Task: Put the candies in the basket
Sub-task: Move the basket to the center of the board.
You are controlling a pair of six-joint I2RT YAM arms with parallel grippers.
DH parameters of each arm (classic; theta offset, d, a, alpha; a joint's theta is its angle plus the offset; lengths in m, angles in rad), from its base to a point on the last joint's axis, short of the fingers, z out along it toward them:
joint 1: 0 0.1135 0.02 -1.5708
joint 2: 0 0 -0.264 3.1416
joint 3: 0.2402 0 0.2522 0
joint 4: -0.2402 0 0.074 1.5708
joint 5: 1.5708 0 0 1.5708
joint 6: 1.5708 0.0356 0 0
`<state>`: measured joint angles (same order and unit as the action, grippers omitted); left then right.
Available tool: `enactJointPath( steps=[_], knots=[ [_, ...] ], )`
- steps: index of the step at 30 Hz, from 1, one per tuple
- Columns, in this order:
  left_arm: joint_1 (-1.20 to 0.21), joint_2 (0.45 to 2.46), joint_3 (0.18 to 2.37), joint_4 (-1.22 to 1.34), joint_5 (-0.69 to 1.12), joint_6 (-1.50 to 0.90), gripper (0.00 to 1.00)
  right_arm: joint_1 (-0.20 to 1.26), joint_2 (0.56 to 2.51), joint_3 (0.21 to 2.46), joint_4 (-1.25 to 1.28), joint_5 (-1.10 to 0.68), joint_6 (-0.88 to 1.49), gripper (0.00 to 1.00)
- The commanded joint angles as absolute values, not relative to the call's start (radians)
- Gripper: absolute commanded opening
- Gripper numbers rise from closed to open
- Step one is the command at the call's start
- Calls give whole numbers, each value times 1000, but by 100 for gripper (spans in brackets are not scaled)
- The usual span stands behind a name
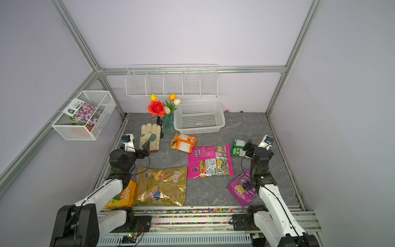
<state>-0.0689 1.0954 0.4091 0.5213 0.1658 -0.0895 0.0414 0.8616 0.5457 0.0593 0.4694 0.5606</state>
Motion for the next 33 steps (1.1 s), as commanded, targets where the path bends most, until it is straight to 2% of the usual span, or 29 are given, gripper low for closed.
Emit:
enactJointPath(
  steps=[1, 4, 8, 12, 18, 25, 33],
  knots=[
    [-126, 1025, 526, 241, 62, -295, 100, -5, 891, 619, -392, 685, 1026, 98],
    [-127, 979, 586, 116, 134, -412, 100, -37, 956, 651, -360, 561, 941, 98],
    [-127, 881, 706, -131, 106, -483, 100, -36, 1078, 737, -342, 364, 870, 98],
    [-127, 857, 756, -196, 144, -568, 100, -9, 1215, 853, -348, 217, 817, 98],
    [-122, 993, 819, -344, 99, -708, 100, 115, 1415, 1087, -407, 137, 726, 97],
    [-126, 1066, 814, -303, 242, -669, 100, 157, 1625, 1312, -501, 124, 781, 97],
    [-283, 1183, 827, -378, 130, -626, 100, 176, 1869, 1574, -559, 80, 856, 94]
  ],
)
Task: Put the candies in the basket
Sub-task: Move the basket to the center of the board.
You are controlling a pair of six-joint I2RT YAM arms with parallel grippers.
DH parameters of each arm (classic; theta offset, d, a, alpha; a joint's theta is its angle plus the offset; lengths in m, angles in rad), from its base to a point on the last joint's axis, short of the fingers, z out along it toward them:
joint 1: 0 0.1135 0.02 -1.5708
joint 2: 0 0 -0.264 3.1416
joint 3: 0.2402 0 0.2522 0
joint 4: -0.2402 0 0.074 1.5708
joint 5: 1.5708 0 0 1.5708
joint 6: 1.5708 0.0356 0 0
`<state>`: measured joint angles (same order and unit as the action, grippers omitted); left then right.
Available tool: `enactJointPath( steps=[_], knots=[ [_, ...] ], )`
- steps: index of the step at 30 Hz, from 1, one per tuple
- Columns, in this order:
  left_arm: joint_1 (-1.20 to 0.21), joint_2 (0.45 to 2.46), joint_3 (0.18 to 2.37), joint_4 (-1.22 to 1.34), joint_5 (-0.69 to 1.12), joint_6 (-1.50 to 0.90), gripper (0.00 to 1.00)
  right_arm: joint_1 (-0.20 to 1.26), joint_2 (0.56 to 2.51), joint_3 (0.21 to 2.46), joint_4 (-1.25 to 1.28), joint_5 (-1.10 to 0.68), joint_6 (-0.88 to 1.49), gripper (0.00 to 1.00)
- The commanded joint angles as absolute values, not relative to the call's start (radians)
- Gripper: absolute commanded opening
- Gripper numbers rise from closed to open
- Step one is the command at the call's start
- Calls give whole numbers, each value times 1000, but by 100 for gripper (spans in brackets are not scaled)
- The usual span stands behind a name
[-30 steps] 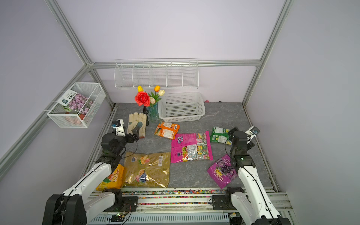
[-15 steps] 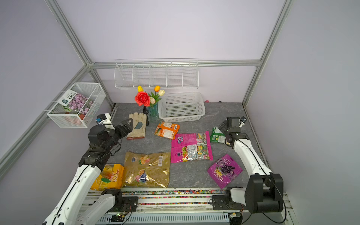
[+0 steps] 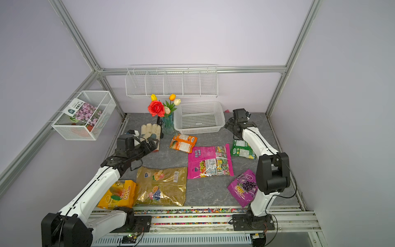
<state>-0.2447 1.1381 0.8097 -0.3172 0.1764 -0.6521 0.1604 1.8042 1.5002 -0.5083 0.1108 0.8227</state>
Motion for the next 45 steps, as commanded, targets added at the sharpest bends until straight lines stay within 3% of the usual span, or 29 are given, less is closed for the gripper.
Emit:
enactJointPath(
  steps=[1, 9, 16, 21, 30, 45],
  knots=[
    [-295, 1204, 840, -406, 108, -624, 100, 180, 1899, 1611, -578, 74, 863, 94],
    [-334, 1252, 828, -412, 36, -620, 100, 223, 2117, 1865, -706, 110, 948, 92],
    [-335, 1259, 805, -401, 1, -640, 99, 227, 2179, 1900, -802, 192, 1008, 74],
    [-334, 1268, 804, -396, -17, -647, 99, 228, 2175, 1899, -884, 240, 983, 55],
    [-335, 1310, 828, -400, -5, -661, 99, 228, 2140, 1864, -942, 259, 900, 33],
    [-335, 1338, 835, -402, 23, -678, 99, 227, 2014, 1678, -866, 144, 629, 15]
  ],
)
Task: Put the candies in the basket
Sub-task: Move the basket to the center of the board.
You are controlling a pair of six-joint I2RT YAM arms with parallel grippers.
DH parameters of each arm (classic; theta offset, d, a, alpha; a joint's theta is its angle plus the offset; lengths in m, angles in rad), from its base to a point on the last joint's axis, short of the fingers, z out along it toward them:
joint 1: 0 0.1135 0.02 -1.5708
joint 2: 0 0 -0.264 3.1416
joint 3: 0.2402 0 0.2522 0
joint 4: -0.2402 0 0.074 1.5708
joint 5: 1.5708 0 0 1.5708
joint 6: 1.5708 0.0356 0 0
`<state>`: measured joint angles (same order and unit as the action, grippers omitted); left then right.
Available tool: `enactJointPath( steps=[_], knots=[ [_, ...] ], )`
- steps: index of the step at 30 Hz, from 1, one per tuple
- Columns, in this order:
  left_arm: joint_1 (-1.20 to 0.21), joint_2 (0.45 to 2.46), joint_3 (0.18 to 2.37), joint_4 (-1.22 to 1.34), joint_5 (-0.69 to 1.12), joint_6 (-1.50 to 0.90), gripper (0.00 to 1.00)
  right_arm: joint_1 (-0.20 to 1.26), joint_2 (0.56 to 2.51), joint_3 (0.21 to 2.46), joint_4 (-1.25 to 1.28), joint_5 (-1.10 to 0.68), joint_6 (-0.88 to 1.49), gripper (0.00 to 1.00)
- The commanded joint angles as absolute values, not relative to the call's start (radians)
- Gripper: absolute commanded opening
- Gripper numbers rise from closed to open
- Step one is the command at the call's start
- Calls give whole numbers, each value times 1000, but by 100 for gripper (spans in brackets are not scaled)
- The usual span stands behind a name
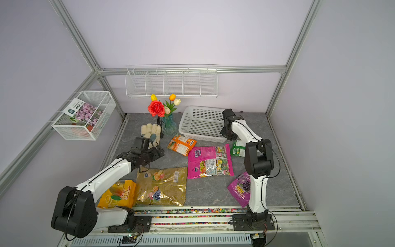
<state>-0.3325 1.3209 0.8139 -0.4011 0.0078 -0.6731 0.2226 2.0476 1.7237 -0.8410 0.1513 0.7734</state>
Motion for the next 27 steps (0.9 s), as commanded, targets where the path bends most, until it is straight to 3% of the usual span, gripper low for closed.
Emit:
enactJointPath(
  steps=[1, 10, 14, 23, 27],
  knots=[
    [-334, 1341, 838, -402, 26, -679, 99, 229, 2012, 1671, -859, 135, 609, 14],
    [-334, 1393, 876, -432, 46, -676, 99, 230, 2017, 1661, -850, 56, 530, 12],
    [-335, 1412, 892, -462, 51, -676, 100, 232, 2005, 1659, -854, 60, 524, 16],
    [-330, 1453, 881, -430, 181, -672, 92, 232, 1849, 1607, -844, 86, 507, 50],
    [-325, 1478, 886, -441, 232, -648, 88, 244, 1730, 1557, -818, 118, 468, 58]
  ],
)
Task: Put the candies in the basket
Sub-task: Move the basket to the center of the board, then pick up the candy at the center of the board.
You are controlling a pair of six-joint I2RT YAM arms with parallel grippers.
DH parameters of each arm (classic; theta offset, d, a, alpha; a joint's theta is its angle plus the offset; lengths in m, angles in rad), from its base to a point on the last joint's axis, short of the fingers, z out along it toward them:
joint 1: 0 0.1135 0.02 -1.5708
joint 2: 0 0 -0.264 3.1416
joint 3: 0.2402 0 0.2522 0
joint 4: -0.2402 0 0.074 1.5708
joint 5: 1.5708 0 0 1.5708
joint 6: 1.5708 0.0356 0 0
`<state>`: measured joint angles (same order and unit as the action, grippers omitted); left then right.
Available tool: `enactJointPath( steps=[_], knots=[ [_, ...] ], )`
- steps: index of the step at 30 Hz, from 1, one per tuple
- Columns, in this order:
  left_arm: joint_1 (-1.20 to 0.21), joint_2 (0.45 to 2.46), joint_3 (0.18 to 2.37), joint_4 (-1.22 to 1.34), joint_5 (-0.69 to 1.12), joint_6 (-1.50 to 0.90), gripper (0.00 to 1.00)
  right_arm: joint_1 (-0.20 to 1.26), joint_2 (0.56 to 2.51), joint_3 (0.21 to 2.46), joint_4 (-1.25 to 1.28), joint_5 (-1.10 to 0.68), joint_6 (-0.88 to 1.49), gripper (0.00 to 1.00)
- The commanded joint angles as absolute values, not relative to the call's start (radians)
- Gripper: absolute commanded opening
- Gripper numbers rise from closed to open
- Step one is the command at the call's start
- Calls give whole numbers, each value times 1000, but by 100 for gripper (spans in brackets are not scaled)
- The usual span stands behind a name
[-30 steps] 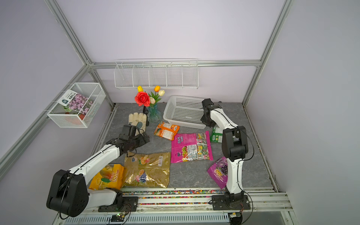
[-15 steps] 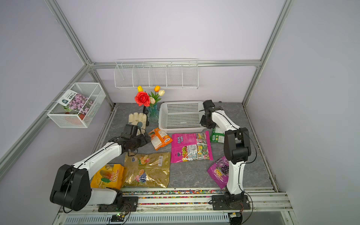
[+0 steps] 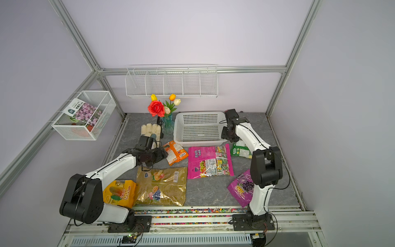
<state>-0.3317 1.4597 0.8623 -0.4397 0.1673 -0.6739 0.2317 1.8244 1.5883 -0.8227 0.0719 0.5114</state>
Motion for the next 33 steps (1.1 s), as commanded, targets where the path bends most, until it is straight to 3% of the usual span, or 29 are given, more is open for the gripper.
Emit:
enactJointPath(
  steps=[1, 7, 13, 19, 26, 33],
  knots=[
    [-318, 1477, 895, -452, 238, -636, 88, 251, 1705, 1547, -813, 127, 454, 59],
    [-254, 1424, 953, -548, 309, -576, 92, 407, 1519, 1431, -675, 110, 274, 60],
    [-248, 1320, 969, -592, 221, -529, 97, 706, 1281, 1160, -293, 86, -157, 70],
    [-228, 1277, 952, -585, 179, -540, 96, 860, 1256, 965, -49, -157, -535, 78],
    [-222, 1234, 904, -561, 178, -575, 96, 972, 1404, 1004, -129, -115, -709, 79],
    [-222, 1220, 858, -520, 206, -587, 94, 995, 1397, 1053, -506, -99, -518, 82]
  ],
)
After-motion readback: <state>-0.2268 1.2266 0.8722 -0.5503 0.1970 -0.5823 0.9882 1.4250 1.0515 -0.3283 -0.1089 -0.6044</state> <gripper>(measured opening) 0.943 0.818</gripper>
